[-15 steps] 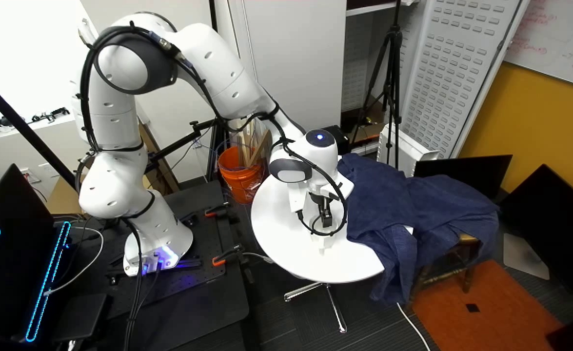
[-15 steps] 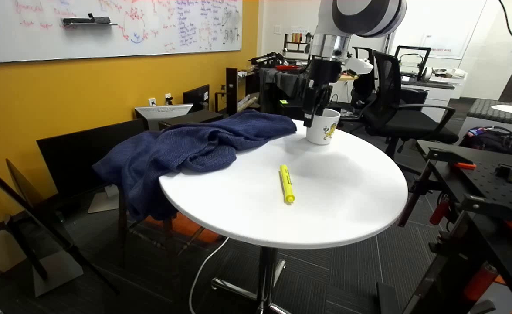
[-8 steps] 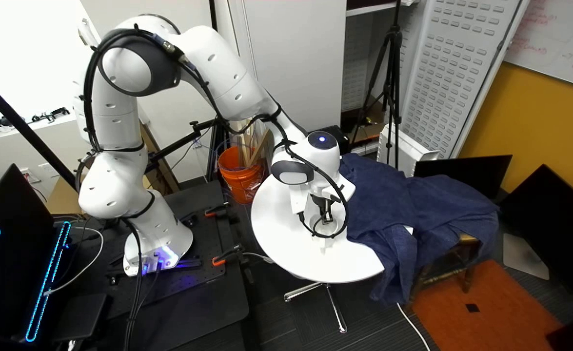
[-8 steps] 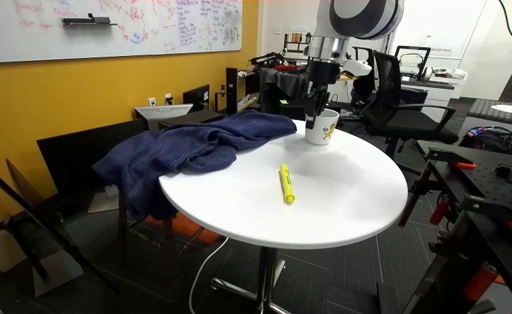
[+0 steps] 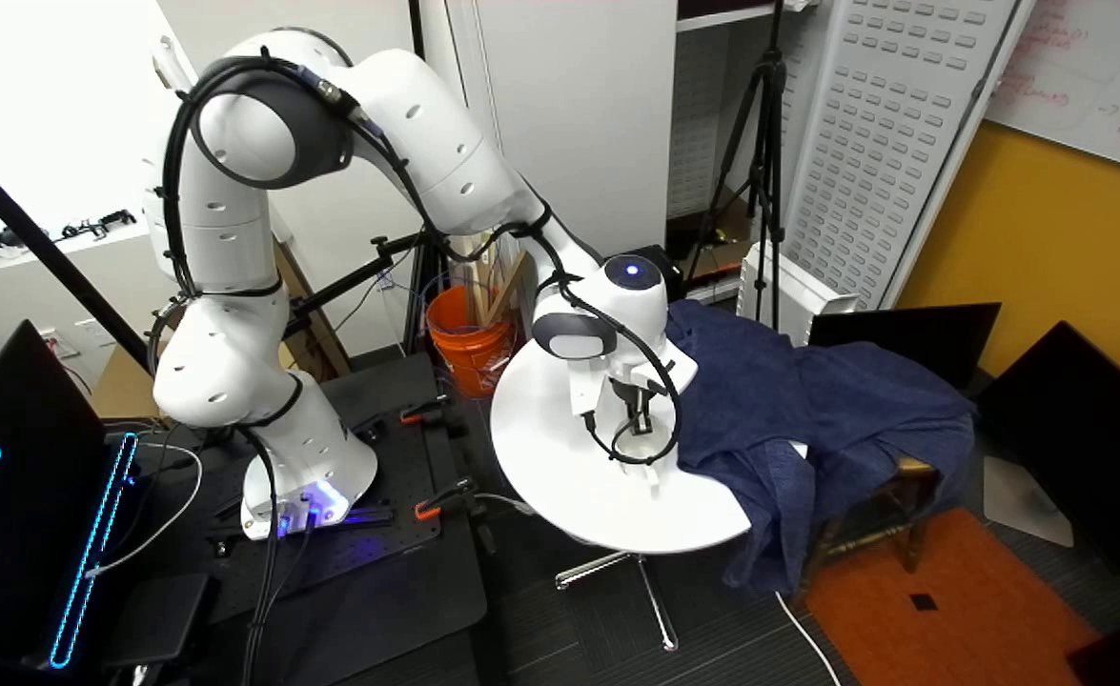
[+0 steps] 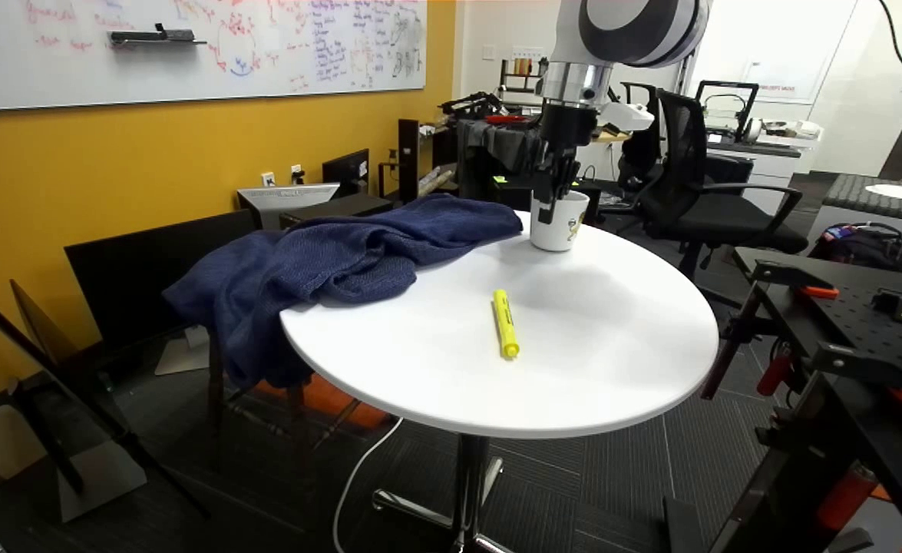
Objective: Move the mug closer to the yellow marker then put it in the mug
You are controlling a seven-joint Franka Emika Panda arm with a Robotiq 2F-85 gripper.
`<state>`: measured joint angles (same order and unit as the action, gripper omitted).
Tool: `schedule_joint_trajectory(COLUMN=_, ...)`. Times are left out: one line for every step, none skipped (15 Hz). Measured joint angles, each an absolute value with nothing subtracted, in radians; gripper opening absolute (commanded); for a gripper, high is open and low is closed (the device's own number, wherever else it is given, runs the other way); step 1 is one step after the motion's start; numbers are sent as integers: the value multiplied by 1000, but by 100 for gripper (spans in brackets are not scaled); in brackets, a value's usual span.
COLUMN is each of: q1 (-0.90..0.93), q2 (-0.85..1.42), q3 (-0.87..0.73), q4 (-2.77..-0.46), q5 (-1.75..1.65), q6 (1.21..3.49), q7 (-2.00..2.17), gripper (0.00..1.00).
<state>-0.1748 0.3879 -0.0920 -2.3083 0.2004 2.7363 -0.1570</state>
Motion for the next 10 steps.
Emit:
schedule_joint_trajectory(q1=-175, q2=388, q3=-92, q4=-2308, q5=195, q6=2736, q7=-149, gripper=3)
schedule_joint_trajectory(q1=-175, q2=388, q3=-92, q4=-2307, q5=190, q6=2736, q7=-146, gripper=3)
schedule_joint_trajectory(q1=-174, q2=388, q3=-92, q4=-2307, q5=181, q6=2735, q7=-138, gripper=3)
schedule_joint_trajectory(q1=-173, q2=388, q3=-92, q4=-2306, q5=168, q6=2735, q7=-127, gripper=3)
schedule_joint_trajectory(q1=-172, q2=388, q3=-92, q4=-2305, q5=156, q6=2733, q7=-118, gripper=3)
schedule_joint_trajectory(q1=-169, q2=388, q3=-92, q4=-2303, q5=143, q6=2732, q7=-110, gripper=3)
schedule_joint_trajectory(q1=-167, q2=388, q3=-92, q4=-2301, q5=132, q6=2730, q7=-107, gripper=3)
schedule_joint_trajectory(q1=-163, q2=388, q3=-92, q4=-2299, q5=122, q6=2729, q7=-106, gripper=3)
schedule_joint_trajectory(q1=-158, q2=388, q3=-92, q4=-2297, q5=115, q6=2729, q7=-106, gripper=3)
schedule_joint_trajectory(q1=-153, q2=388, q3=-93, q4=-2295, q5=105, q6=2729, q7=-104, gripper=3)
